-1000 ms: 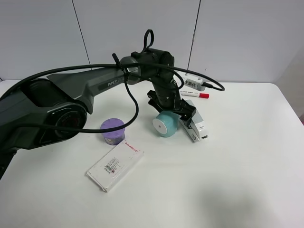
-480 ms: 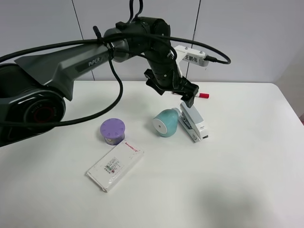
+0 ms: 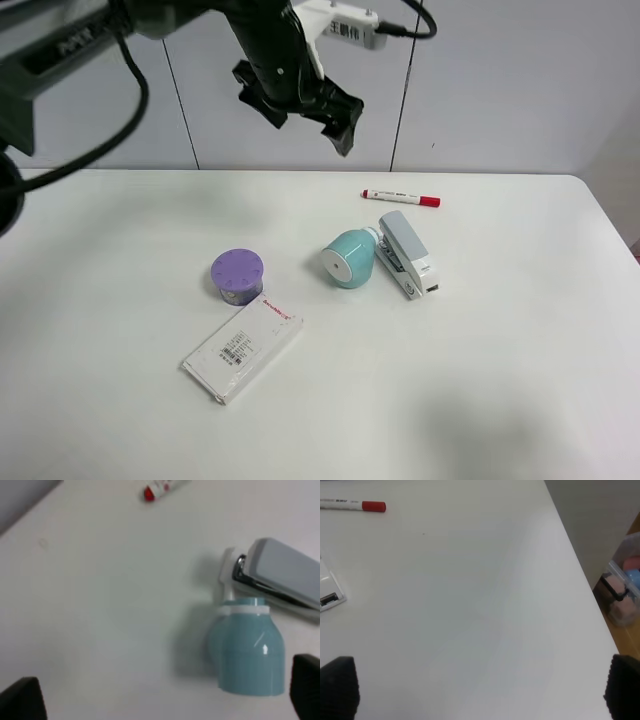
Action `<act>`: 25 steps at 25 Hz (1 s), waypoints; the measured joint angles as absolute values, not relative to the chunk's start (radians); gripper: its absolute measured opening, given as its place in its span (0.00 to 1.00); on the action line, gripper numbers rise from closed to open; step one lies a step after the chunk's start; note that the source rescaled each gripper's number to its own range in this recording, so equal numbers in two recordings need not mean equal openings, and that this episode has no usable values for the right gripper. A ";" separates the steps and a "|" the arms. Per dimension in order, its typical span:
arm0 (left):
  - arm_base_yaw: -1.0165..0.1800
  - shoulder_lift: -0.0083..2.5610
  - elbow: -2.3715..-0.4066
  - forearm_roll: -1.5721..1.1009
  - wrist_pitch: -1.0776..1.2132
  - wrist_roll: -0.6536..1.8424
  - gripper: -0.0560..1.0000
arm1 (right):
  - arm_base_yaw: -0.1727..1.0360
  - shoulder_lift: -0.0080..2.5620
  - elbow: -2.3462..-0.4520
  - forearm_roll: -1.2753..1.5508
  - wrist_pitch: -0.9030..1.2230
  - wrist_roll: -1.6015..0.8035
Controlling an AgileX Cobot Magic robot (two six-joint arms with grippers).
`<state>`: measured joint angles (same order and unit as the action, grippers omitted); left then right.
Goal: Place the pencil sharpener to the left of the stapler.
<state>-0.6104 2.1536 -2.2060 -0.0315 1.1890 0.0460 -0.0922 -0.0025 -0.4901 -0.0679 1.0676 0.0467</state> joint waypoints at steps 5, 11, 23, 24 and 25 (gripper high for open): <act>-0.568 2.024 -2.198 0.050 1.208 0.013 0.98 | -0.092 -0.003 -0.490 -0.068 1.068 0.047; -0.516 1.812 -2.088 0.105 1.211 0.000 0.98 | -0.092 -0.003 -0.490 -0.068 1.068 0.047; -0.184 1.260 -1.511 0.149 1.180 -0.011 0.98 | -0.092 -0.003 -0.490 -0.068 1.068 0.047; -0.143 1.208 -1.456 0.144 1.161 -0.011 0.98 | -0.092 -0.003 -0.490 -0.068 1.068 0.047; -0.106 1.153 -1.401 0.130 1.143 -0.011 0.98 | -0.092 -0.003 -0.490 -0.068 1.068 0.047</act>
<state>-0.1056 1.1532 -1.4013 0.1297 1.1425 -0.0111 -0.0922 -0.0025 -0.4901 -0.0679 1.0676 0.0467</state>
